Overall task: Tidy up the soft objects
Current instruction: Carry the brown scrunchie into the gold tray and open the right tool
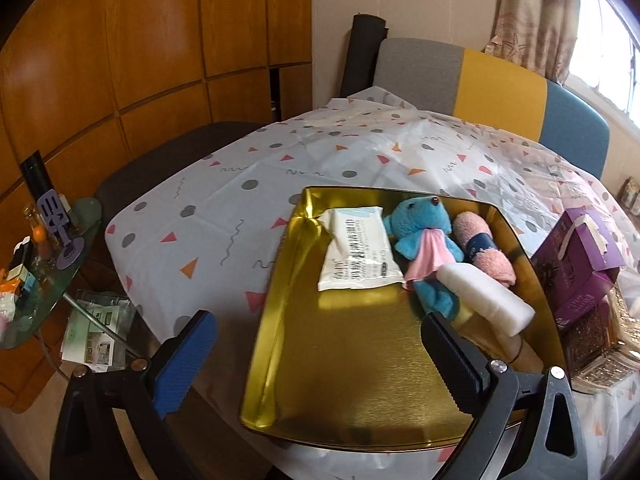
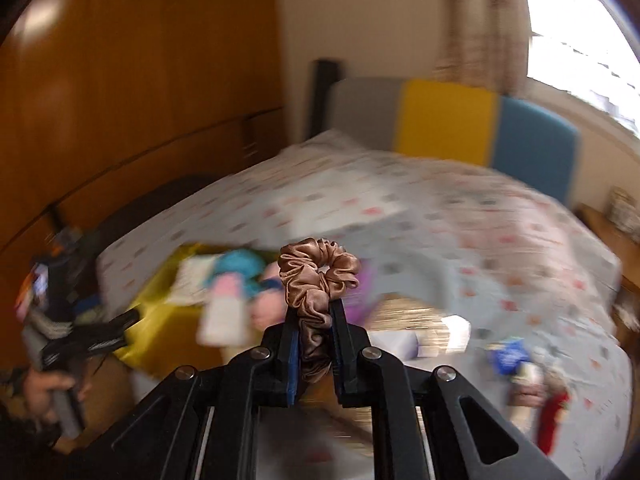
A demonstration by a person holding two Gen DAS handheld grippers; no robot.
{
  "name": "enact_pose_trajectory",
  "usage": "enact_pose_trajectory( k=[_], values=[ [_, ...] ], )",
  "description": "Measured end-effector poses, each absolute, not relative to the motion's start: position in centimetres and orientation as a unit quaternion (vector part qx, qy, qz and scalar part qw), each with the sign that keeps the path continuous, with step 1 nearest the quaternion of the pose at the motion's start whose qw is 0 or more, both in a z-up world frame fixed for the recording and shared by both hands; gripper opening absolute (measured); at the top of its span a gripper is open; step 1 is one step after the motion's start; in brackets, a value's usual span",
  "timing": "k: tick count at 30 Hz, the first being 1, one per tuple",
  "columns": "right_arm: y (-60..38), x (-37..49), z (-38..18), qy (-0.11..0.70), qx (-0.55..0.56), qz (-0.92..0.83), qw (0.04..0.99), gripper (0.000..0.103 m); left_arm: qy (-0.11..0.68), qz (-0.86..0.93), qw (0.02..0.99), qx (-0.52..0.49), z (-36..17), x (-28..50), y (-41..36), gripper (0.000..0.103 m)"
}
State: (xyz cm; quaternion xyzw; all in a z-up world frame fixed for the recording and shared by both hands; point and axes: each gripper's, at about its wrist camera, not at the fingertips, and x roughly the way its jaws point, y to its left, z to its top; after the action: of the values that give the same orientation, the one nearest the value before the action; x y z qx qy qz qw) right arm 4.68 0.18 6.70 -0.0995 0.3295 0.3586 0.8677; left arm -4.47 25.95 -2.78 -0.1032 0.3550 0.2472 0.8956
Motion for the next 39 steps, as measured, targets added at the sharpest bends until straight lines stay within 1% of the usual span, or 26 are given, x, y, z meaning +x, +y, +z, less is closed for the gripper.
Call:
enact_pose_trajectory(
  k=[5, 8, 11, 14, 15, 16, 20, 24, 32, 39],
  values=[
    [10.5, 4.1, 0.2, 0.404, -0.15, 0.436, 0.79, 0.012, 0.351, 0.253, 0.893, -0.123, -2.9, -5.6, 27.6, 0.103],
    [14.4, 3.9, -3.3, 0.434, -0.186, 0.446, 0.76, 0.013, 0.352, 0.256, 0.889, -0.138, -3.2, -6.1, 28.5, 0.103],
    [15.8, 4.9, -5.9, 0.454, -0.202, 0.418, 0.761, 0.019, 0.356, 0.256, 0.887, -0.144, -3.5, -6.3, 28.9, 0.103],
    [15.4, 6.0, -7.2, 0.473, -0.189, 0.394, 0.765, 0.036, 0.358, 0.249, 0.888, -0.142, -3.9, -6.3, 28.7, 0.103],
    [15.0, 6.0, -7.1, 0.477, -0.18, 0.398, 0.763, 0.039, 0.358, 0.246, 0.89, -0.14, -3.9, -6.2, 28.6, 0.103],
    [14.5, 6.2, -6.9, 0.475, -0.175, 0.398, 0.765, 0.04, 0.357, 0.244, 0.891, -0.138, -3.8, -6.1, 28.5, 0.103],
    [12.8, 5.3, -4.8, 0.455, -0.158, 0.411, 0.774, 0.04, 0.347, 0.234, 0.9, -0.122, -3.4, -6.0, 27.4, 0.103],
    [10.1, 4.2, -1.9, 0.412, -0.154, 0.412, 0.798, 0.041, 0.341, 0.23, 0.905, -0.109, -2.9, -5.8, 26.6, 0.103],
    [2.1, 4.8, 3.2, 0.357, -0.097, 0.353, 0.859, 0.04, 0.31, 0.212, 0.923, -0.085, -1.4, -5.8, 24.7, 0.103],
    [-6.7, 6.8, 4.9, 0.341, -0.052, 0.266, 0.9, 0.04, 0.314, 0.188, 0.928, -0.072, -1.0, -5.3, 23.1, 0.103]
  ],
)
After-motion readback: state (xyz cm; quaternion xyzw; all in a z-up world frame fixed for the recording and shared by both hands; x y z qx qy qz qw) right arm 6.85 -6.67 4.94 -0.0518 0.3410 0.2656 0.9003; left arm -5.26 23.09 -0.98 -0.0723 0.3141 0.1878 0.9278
